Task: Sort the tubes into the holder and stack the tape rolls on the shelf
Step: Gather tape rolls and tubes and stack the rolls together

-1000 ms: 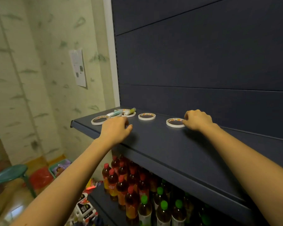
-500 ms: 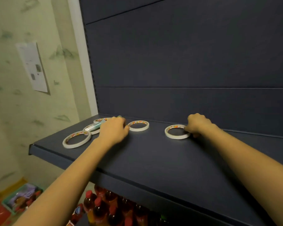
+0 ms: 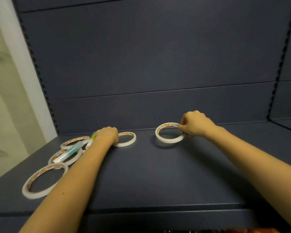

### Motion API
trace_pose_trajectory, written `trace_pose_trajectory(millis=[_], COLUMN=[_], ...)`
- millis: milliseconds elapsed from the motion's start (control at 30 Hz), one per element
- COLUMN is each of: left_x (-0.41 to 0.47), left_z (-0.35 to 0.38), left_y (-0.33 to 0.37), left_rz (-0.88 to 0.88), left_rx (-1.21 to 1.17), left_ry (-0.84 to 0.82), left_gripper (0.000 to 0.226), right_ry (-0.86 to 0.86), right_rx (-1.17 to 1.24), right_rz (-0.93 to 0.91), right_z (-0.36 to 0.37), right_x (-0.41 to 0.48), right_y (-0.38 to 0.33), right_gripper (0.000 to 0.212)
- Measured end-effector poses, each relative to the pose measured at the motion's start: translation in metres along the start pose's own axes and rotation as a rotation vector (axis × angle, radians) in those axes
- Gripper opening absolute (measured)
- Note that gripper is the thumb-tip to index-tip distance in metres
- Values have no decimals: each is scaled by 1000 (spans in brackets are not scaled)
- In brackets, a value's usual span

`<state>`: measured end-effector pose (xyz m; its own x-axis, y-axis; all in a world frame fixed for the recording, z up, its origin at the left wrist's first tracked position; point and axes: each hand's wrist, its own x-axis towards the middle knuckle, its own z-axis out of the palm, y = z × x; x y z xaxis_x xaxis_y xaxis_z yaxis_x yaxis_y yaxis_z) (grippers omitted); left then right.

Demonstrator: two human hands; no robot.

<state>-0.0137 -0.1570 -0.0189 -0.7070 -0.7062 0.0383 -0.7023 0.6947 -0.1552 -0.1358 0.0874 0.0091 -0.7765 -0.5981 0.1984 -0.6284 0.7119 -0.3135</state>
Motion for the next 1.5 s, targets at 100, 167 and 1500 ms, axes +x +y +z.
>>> trace_pose_trajectory(millis=[100, 167, 1500], left_x=[5, 4, -288], left_z=[-2, -8, -147], left_y=[1, 5, 574], left_rz=[31, 53, 965], left_rx=[11, 17, -345], left_ry=[-9, -13, 357], left_gripper=[32, 32, 19], right_ry=[33, 45, 364], right_rx=[9, 23, -174], right_rz=[56, 103, 679], right_z=[-6, -11, -237], right_x=[-16, -30, -350], right_y=[9, 18, 503], right_gripper=[23, 23, 24])
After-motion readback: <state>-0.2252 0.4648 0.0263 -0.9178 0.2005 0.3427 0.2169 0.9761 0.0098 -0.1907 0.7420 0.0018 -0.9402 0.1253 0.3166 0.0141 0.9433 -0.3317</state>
